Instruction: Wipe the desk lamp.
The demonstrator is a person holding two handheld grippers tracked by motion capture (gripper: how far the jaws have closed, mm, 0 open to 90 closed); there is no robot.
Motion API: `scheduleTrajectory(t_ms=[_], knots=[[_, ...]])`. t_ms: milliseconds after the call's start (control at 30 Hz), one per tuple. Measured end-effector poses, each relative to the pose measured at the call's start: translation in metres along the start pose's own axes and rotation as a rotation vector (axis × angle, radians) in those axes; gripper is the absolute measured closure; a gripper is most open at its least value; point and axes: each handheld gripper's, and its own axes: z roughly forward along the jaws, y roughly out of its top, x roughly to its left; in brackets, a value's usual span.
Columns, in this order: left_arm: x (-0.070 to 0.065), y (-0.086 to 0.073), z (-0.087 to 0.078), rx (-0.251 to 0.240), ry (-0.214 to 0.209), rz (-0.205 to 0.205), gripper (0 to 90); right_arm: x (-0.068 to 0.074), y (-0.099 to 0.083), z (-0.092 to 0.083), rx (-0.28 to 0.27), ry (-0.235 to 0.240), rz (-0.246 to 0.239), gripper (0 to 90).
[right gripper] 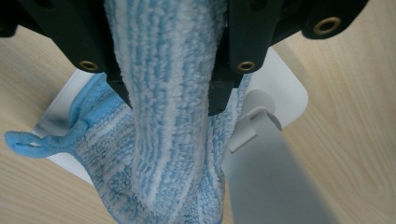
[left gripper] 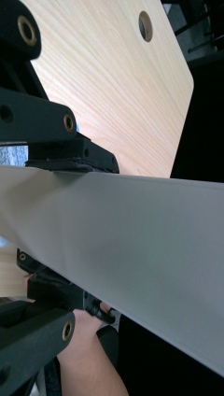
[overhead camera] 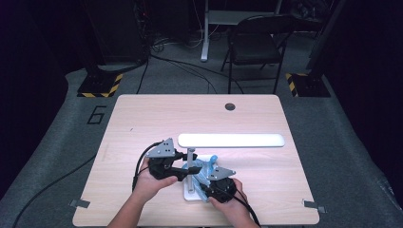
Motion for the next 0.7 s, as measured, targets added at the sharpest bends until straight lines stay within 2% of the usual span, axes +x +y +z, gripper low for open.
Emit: scheduleTrajectory(t_ms=[100, 267, 333, 433, 533, 633, 700], knots=[[0.000, -0.001, 0.001, -0.012, 0.002, -0.007, 50.0, -0.004, 0.001, 0.005, 0.010, -0.003, -0.014, 63.1], [0.000, -0.002, 0.001, -0.019, 0.004, -0.007, 49.9, -0.013, 0.010, 0.019, 0.013, -0.040, -0.019, 63.6], [0.000, -0.002, 0.001, -0.019, 0.008, -0.001, 49.9, -0.019, 0.016, 0.026, 0.013, -0.064, -0.022, 63.8], [-0.001, -0.003, 0.001, -0.021, 0.007, -0.008, 50.0, -0.032, 0.025, 0.035, 0.009, -0.072, -0.018, 64.1], [-0.001, -0.003, 0.001, -0.024, 0.008, -0.010, 49.9, -0.043, 0.034, 0.045, 0.012, -0.088, 0.011, 64.2], [0.000, -0.003, 0.000, -0.018, -0.002, -0.013, 49.9, -0.051, 0.040, 0.051, 0.020, -0.090, 0.039, 64.5], [0.000, -0.003, 0.000, -0.021, 0.007, -0.013, 49.9, -0.058, 0.043, 0.054, 0.022, -0.087, 0.061, 64.6]])
